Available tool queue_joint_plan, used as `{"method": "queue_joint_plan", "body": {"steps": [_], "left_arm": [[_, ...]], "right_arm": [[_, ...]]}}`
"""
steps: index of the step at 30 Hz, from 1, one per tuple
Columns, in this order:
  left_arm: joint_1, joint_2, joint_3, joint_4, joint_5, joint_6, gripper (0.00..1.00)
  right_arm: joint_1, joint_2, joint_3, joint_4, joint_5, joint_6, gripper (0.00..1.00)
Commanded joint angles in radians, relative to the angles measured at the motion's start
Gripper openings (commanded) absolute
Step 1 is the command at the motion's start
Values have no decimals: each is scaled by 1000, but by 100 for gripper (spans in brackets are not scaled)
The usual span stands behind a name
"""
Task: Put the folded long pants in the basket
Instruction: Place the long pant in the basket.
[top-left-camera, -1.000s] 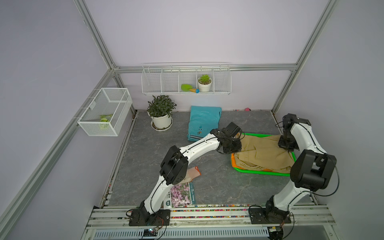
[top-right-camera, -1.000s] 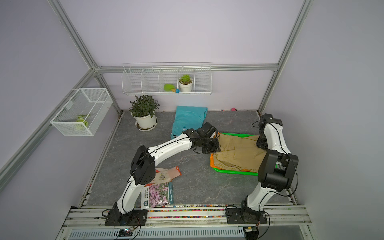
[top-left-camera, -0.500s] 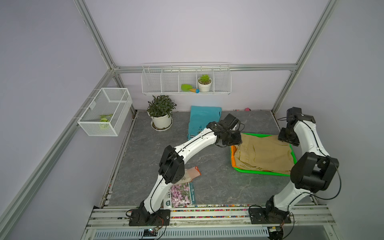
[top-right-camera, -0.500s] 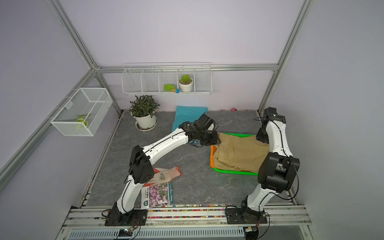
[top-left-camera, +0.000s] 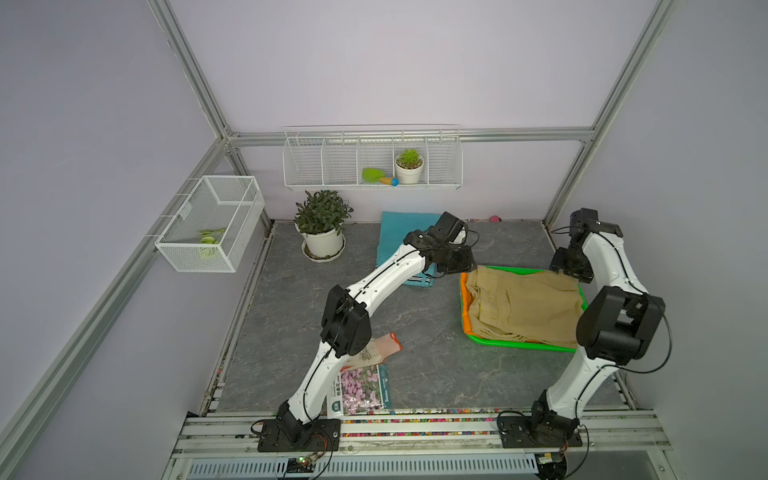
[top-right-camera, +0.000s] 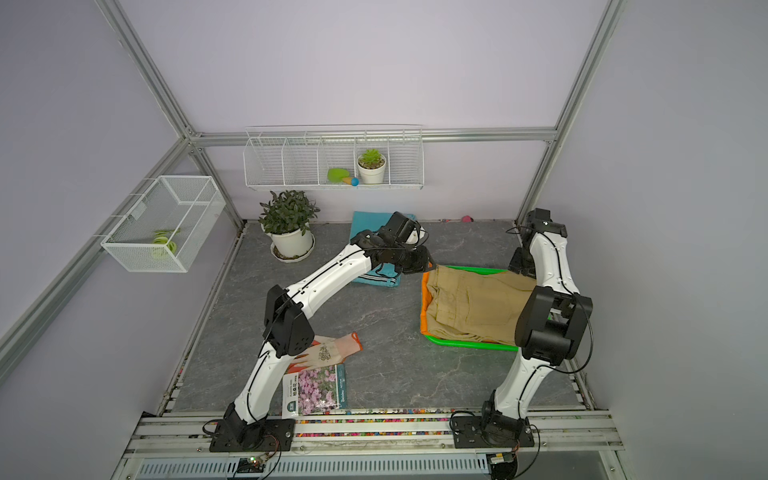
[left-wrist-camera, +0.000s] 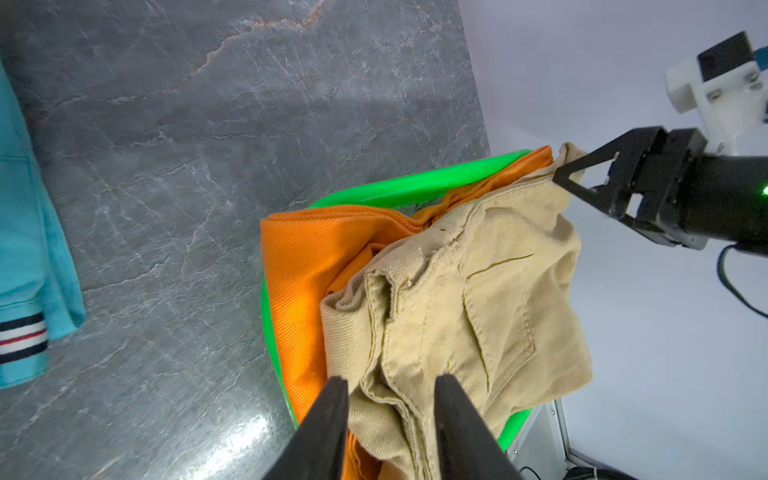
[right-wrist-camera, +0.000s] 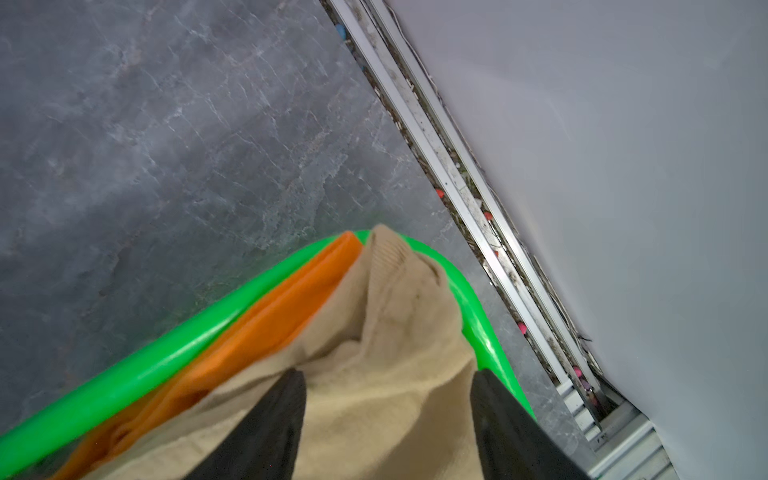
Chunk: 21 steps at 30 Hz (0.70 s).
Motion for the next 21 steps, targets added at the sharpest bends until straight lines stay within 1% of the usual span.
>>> {"method": "queue_joint_plan", "body": {"steps": [1, 4, 10, 14, 17, 20, 21], "left_arm": [[-1, 41, 42, -8, 21, 28, 42], [0, 53, 45, -3, 21, 26, 42], [0, 83, 56, 7, 18, 26, 43], [2, 123, 76, 25, 57, 14, 41], [2, 144, 91, 40, 79, 10, 37], [4, 158, 107, 33, 72, 16, 34], [6, 158, 108, 31, 68, 18, 29]], "right_arm": [[-6, 37, 39, 4, -16, -6, 68], [-4, 60, 50, 5, -18, -7, 68], [-6, 84, 51, 20, -45, -16, 63], [-5, 93, 49, 19, -54, -19, 59], [-5, 95, 42, 27, -72, -22, 53], [-5, 95, 46, 29, -92, -22, 45], [-4, 93, 45, 32, -100, -23, 41]]}}
